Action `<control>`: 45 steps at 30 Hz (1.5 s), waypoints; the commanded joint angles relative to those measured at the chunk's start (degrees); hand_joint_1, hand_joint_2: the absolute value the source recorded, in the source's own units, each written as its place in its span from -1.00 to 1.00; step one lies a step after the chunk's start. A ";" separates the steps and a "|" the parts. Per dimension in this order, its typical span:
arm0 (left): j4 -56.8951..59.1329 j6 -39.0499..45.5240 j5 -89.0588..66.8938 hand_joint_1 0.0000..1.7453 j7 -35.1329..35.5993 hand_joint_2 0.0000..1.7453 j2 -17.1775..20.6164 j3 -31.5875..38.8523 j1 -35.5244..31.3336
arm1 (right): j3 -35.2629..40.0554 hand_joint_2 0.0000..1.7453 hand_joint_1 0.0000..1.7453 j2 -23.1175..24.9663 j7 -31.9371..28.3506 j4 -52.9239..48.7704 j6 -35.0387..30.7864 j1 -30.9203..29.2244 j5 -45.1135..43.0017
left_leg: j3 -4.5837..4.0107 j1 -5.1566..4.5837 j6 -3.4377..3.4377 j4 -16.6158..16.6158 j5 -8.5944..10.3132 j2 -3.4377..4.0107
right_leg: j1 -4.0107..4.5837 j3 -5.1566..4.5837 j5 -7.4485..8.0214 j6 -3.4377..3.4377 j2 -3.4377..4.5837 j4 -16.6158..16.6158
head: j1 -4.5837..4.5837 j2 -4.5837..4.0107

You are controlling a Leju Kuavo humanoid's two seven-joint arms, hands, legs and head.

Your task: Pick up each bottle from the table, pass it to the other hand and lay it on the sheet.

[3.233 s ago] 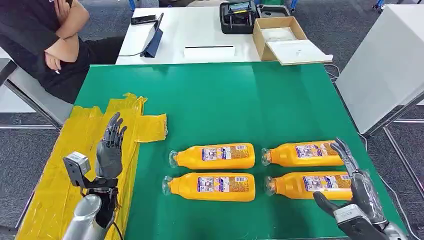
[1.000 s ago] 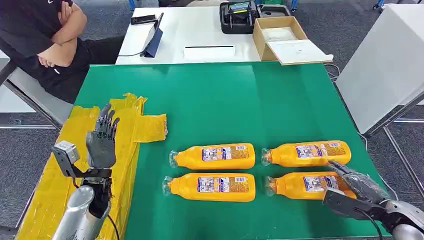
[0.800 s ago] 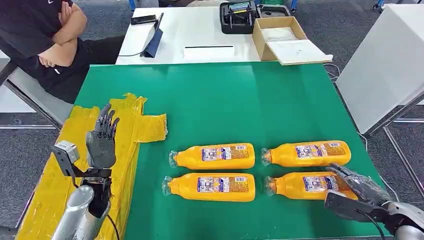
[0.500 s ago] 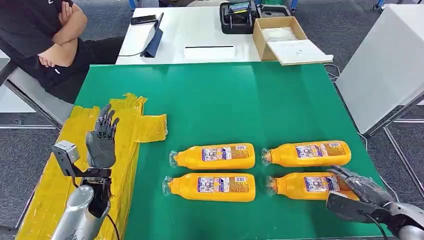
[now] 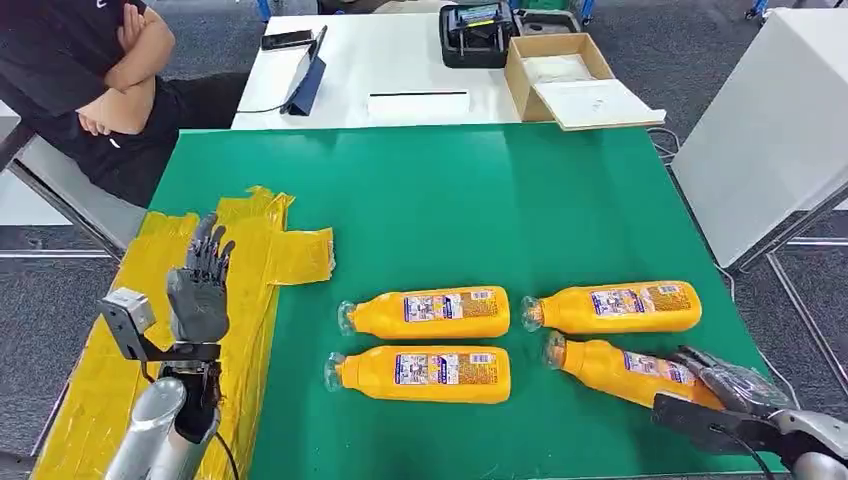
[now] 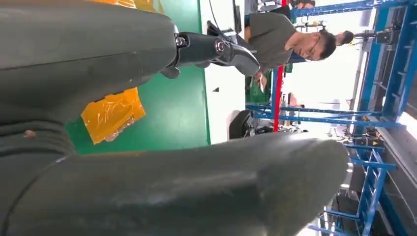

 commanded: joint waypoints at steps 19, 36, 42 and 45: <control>2.56 -0.17 1.34 -1.00 0.62 -1.00 -0.89 0.27 -0.32 | 6.36 1.00 1.00 -0.21 0.10 10.32 0.24 -0.57 -1.18 | 0.65 -0.01 -0.02 0.04 -0.09 -0.19 | 0.07 0.79 -0.08 0.04 -0.37 -0.17 | 0.04 0.00; 1.85 -0.98 1.66 -1.00 0.32 -1.00 0.21 0.79 -0.14 | 0.96 1.00 1.00 -1.91 -2.15 -0.59 1.83 3.36 -14.40 | 0.58 0.00 0.06 0.12 -0.14 -0.12 | 0.06 0.67 -0.10 0.05 -0.26 -0.09 | 0.02 0.00; -0.20 -0.98 1.97 -1.00 0.33 -1.00 0.17 2.14 1.80 | -14.12 1.00 1.00 -6.81 -3.92 -15.58 7.66 9.84 -27.40 | 0.54 -0.14 0.02 0.26 -0.31 0.09 | -0.10 0.59 -0.29 0.12 -0.13 0.18 | 0.00 0.00; -1.04 -1.71 2.31 -1.00 0.22 -1.00 0.12 3.42 2.66 | -32.89 1.00 1.00 -3.53 -6.06 -29.63 15.51 20.02 -34.85 | 0.30 -0.19 0.13 0.24 -0.25 -0.05 | -0.17 0.37 -0.27 0.16 -0.19 0.20 | -0.07 0.00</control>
